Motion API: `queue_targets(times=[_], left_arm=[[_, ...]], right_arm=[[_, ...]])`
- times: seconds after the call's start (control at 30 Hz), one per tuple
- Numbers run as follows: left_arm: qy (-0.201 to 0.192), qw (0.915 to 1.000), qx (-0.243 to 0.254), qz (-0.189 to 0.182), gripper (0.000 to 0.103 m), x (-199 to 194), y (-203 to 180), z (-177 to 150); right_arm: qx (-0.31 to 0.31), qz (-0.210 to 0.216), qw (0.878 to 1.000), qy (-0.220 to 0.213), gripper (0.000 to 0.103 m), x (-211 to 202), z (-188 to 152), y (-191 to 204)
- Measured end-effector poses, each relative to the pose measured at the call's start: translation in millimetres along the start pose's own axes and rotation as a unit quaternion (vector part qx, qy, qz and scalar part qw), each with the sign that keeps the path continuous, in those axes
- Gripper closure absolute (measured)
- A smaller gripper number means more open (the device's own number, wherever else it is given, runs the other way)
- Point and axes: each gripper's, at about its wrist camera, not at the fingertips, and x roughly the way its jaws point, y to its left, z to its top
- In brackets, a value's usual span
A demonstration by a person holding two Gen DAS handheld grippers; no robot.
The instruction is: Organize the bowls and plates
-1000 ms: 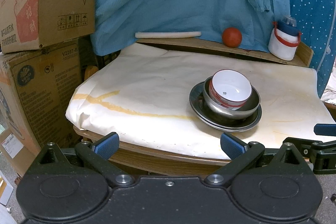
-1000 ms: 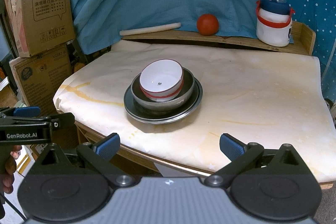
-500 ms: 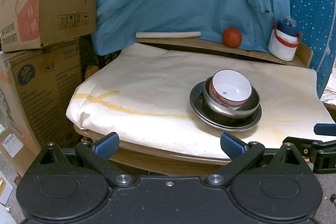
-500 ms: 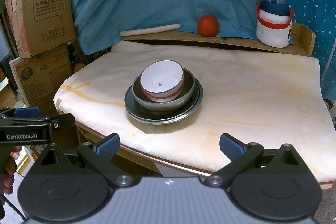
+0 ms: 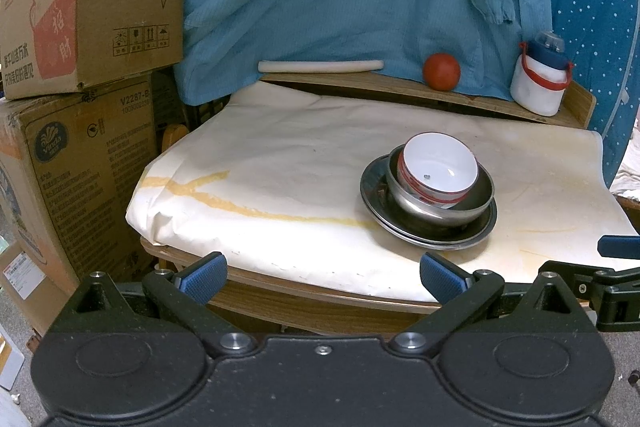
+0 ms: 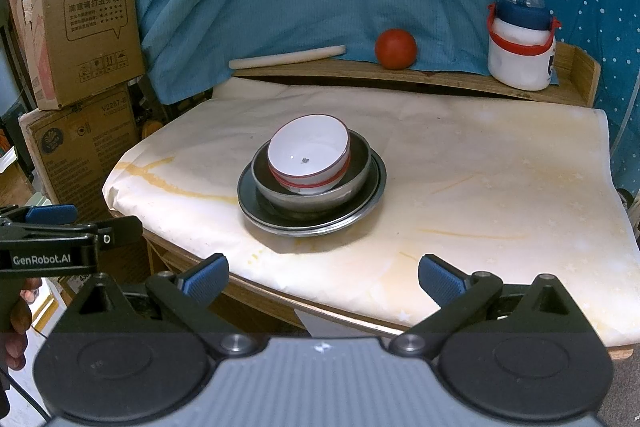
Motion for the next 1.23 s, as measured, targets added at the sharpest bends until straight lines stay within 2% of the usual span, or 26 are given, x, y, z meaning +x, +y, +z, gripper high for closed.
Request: queue_targets(times=[0.7, 0.93, 1.23], left_arm=[[0.007, 1.0000, 0.001, -0.006, 0.001, -0.9, -4.6, -1.1], [-0.009, 0.9998, -0.001, -0.020, 0.001, -4.8, -6.9, -0.5], [-0.013, 0.9999, 0.006, -0.007, 0.001, -1.6, -11.7, 3.4]], right_arm=[[0.002, 0.000, 1.000, 0.002, 0.000, -2.4, -0.8, 0.1], [0.003, 0.002, 1.000, 0.004, 0.000, -1.3, -0.7, -0.5], [0.006, 0.004, 1.000, 0.005, 0.000, 4.4, 1.4, -5.4]])
